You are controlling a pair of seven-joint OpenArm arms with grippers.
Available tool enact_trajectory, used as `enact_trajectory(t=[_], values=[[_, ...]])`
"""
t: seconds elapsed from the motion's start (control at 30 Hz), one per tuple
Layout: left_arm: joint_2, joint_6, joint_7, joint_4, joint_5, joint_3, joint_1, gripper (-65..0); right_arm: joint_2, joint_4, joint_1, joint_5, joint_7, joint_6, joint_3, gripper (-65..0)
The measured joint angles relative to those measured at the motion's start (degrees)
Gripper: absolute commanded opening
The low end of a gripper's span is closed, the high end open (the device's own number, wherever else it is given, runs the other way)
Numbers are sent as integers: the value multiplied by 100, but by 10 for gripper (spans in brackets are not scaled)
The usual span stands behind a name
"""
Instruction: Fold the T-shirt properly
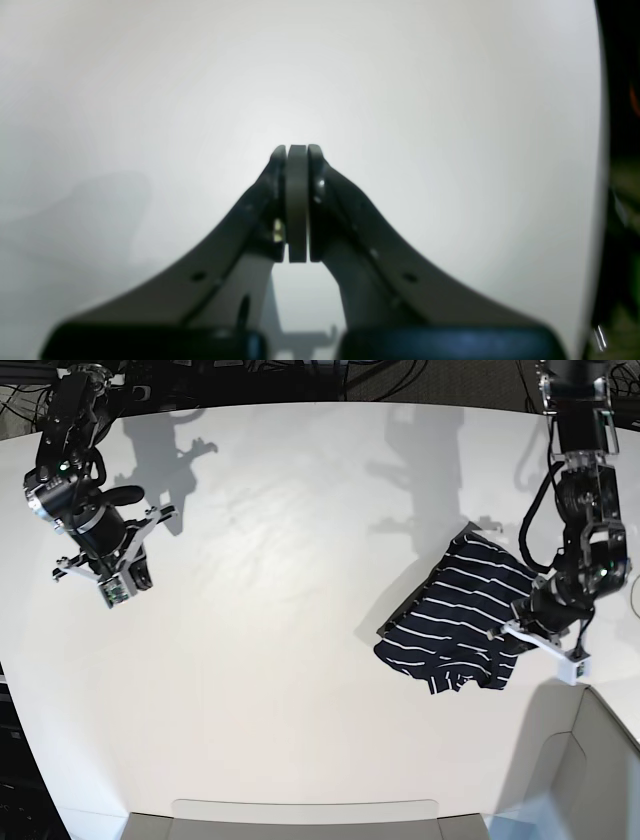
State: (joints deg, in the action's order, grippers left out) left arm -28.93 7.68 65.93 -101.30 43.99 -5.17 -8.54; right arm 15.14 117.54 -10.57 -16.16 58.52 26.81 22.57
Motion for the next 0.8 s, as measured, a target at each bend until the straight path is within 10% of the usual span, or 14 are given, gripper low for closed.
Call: enact_trajectory(t=[0.17,0.43,0.8], values=[[527,15,-909,-667,37,-1003,1038,-650,26,-9,-485,66,-721,-15,-72,-650],[745,13,-3840,-662,-1071,-1023,3108,-650,-15,-15,-1440,85,-1598,-22,-68,-650],[1202,-57,-4933,-686,-1657,-1040,4260,-650,-824,-15,-2796,98,-2938,-24,-26,-650]])
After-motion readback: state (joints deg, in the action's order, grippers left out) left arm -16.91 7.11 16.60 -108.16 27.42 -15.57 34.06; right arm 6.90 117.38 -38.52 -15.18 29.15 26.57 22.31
